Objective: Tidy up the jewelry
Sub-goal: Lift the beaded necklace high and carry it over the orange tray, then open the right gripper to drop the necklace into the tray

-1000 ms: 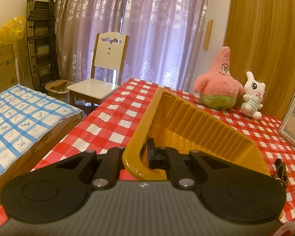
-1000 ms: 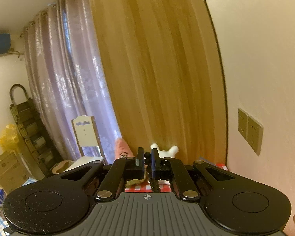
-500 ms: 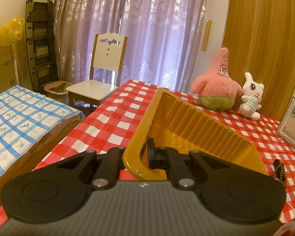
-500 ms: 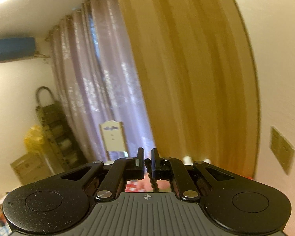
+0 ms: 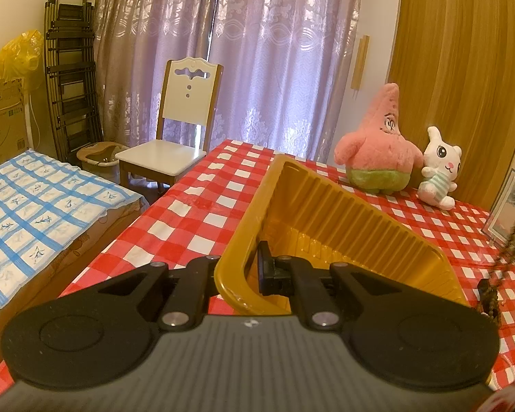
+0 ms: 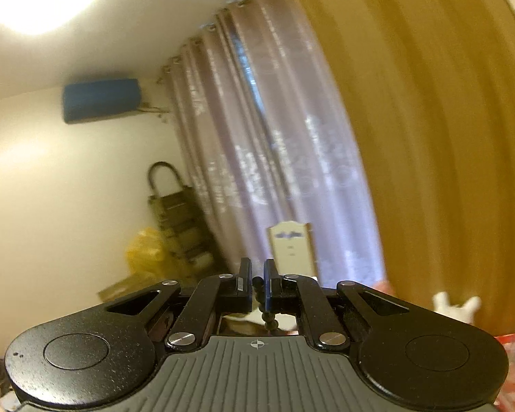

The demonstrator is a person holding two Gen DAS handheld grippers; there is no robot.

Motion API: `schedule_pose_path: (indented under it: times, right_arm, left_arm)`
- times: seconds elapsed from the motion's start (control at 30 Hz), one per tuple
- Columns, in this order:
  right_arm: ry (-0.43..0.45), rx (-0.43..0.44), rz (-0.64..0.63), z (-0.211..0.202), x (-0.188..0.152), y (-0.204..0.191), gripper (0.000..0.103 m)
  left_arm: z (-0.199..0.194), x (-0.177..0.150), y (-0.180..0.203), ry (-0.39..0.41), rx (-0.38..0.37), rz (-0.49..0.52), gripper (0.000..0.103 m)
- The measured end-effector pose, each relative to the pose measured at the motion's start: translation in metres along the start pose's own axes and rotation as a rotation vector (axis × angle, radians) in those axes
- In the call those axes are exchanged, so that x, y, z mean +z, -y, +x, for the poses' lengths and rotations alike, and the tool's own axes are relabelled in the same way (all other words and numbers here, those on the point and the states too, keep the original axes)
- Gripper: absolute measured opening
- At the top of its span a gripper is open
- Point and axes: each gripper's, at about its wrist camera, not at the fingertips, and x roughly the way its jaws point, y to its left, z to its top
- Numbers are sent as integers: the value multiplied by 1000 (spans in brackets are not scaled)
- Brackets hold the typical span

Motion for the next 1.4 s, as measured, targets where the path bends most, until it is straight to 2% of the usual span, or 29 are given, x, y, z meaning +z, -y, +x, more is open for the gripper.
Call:
schedule_pose_path:
  times: [0.17, 0.33, 0.57, 0.77, 1.0, 1.23, 1.4]
  right_arm:
    - [-76, 54, 68, 34, -21, 2, 6]
    - [-194, 65, 155, 70, -63, 13, 6]
    - [-361, 26, 255, 106, -137, 36, 6]
    - [-490, -51, 356, 130, -197, 66, 6]
    - [-540, -108, 426, 138, -240, 92, 6]
    - [-618, -187, 426, 144, -282, 99, 6]
    - [-657, -216, 395, 142, -299, 99, 8]
  left_arm:
    - [0, 1, 0, 1, -1, 0, 8]
    - [0, 0, 0, 0, -1, -1, 8]
    - [0, 3, 1, 3, -11, -5, 8]
    - [0, 4, 1, 3, -12, -7, 8]
    - [1, 4, 1, -1, -10, -9, 8]
    - [2, 5, 1, 0, -12, -8, 8]
    - [2, 5, 1, -2, -10, -8, 8]
